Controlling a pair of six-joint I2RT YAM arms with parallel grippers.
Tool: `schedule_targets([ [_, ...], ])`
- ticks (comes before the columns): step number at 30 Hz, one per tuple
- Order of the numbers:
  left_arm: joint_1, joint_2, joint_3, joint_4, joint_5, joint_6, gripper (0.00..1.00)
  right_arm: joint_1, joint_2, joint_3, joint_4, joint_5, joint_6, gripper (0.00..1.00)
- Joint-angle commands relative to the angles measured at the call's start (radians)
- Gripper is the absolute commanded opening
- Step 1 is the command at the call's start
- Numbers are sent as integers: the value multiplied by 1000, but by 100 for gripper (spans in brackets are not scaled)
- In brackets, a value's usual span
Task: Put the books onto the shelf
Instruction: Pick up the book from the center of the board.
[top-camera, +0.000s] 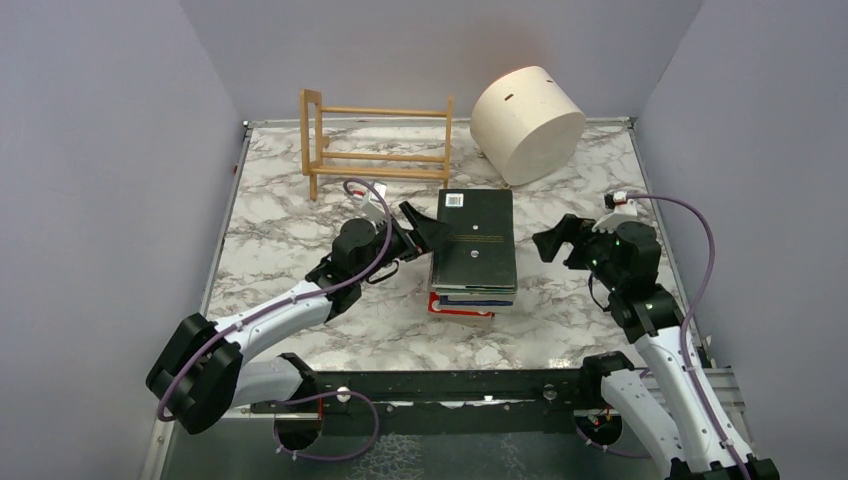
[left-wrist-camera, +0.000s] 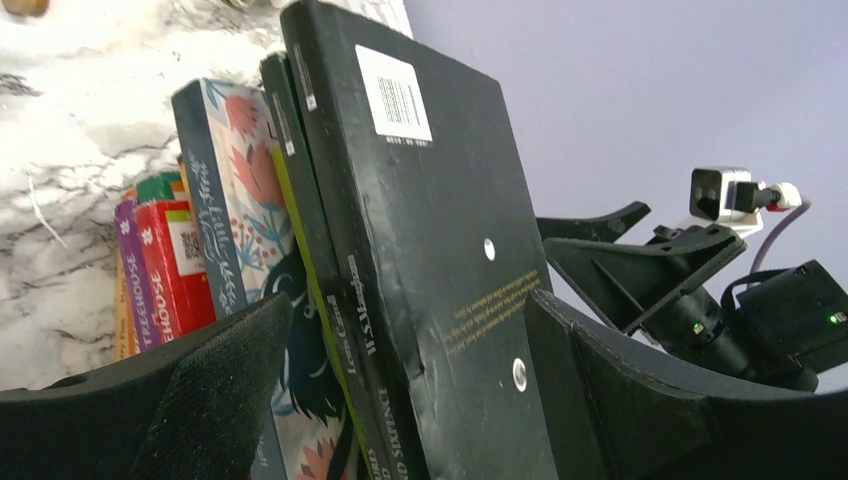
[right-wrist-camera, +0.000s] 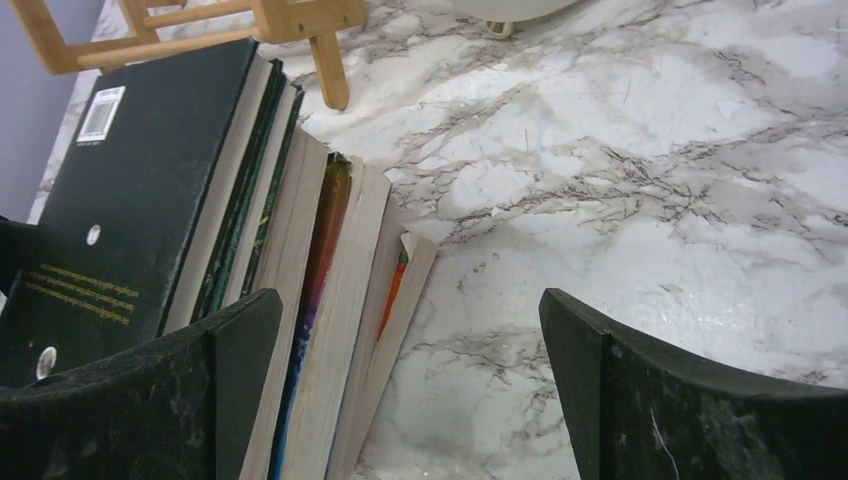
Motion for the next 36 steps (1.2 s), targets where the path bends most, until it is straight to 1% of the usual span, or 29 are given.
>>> schedule_targets([
  [1, -21, -50, -31, 48, -1, -24, 80, 7, -4, 45, 22, -61, -6, 99],
  [6, -24, -55, -40, 48, -6, -18, 80, 7, 19, 57, 23, -80, -5, 99],
  [10, -23, -53, -43, 46, -27, -3, 80, 7, 60, 57, -11, -26, -2, 99],
  [12, -23, -60, -47, 31, -55, 9, 83, 6, 96, 45, -26, 1, -5, 100],
  [15, -22, -76, -21, -48, -120, 61, 85, 6, 145, 10, -23, 13, 7, 100],
  [18, -21, -97, 25, -139, -193, 121, 86, 6, 164, -23, 6, -17, 34, 100],
  [22, -16, -117, 59, -201, -242, 166, 87, 7, 175, -81, 53, -50, 84, 100],
  [29, 4, -82, 77, -206, -211, 178, 88, 6, 233, -192, 168, -151, 190, 100],
  [36, 53, -78, 64, -204, -183, 183, 89, 7, 276, -234, 197, -110, 170, 100],
])
